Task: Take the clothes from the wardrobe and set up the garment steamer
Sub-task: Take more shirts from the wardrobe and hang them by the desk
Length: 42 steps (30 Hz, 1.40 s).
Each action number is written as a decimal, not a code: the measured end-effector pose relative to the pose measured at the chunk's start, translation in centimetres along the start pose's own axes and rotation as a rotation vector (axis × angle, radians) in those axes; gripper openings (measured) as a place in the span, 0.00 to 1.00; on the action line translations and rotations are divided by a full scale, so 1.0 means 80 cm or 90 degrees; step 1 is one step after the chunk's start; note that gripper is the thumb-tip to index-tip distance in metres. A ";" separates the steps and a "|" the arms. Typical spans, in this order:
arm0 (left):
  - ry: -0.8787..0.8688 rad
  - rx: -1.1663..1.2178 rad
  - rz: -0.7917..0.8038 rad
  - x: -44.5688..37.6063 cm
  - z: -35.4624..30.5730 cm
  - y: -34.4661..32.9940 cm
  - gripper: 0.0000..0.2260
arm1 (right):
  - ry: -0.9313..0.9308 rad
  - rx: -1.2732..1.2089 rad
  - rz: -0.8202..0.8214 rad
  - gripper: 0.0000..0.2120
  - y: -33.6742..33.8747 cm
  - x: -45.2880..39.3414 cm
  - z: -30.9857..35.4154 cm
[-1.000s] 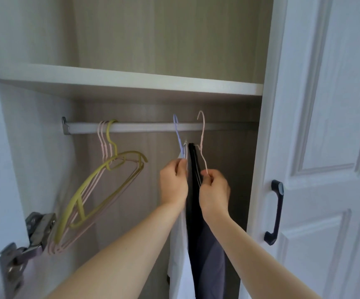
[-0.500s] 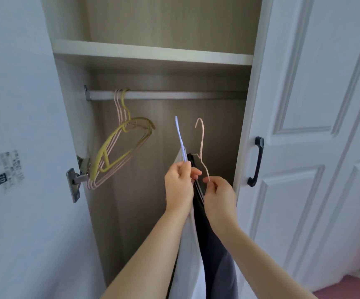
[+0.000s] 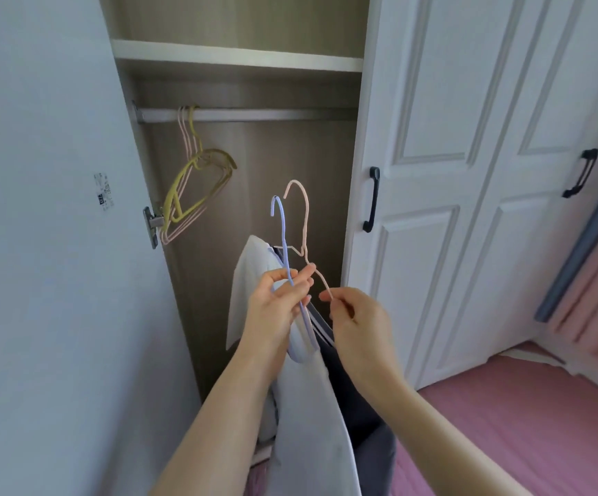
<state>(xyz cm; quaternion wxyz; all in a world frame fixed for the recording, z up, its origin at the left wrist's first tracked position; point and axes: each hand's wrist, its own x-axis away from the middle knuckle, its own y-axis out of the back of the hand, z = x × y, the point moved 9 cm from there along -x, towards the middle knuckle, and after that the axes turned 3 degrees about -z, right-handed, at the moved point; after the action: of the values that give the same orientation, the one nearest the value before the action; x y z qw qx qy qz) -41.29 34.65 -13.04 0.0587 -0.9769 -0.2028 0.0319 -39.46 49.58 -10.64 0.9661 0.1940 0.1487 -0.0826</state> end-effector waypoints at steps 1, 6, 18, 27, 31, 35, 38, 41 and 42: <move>0.002 0.027 0.004 0.014 -0.003 0.002 0.05 | 0.003 0.001 0.002 0.12 0.004 0.011 0.005; 0.024 0.166 0.109 0.080 -0.009 0.003 0.11 | 0.041 0.010 0.018 0.13 0.014 0.061 0.034; 0.025 0.155 0.149 0.202 -0.005 0.067 0.11 | 0.013 0.020 0.077 0.12 0.026 0.207 0.055; 0.066 0.093 0.134 0.274 0.032 0.112 0.14 | -0.039 0.063 0.106 0.11 0.031 0.300 0.038; 0.034 0.028 0.159 0.308 0.030 0.129 0.15 | -0.027 0.135 0.096 0.08 0.038 0.338 0.040; 0.015 -0.004 0.216 0.346 0.030 0.138 0.12 | -0.015 0.251 0.083 0.08 0.046 0.371 0.043; 0.015 -0.047 0.267 0.377 0.036 0.145 0.11 | -0.029 0.270 0.055 0.09 0.050 0.397 0.051; 0.008 -0.080 0.324 0.412 0.035 0.154 0.14 | -0.052 0.285 0.026 0.10 0.052 0.431 0.060; 0.002 -0.089 0.343 0.425 0.033 0.158 0.14 | -0.060 0.282 0.011 0.10 0.056 0.443 0.062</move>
<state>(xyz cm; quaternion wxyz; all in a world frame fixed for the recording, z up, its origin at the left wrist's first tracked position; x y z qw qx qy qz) -5.42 37.01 -18.60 -0.0189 -0.9974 0.0627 0.0310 -3.82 48.07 -16.02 0.9064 0.3986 0.0803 -0.1142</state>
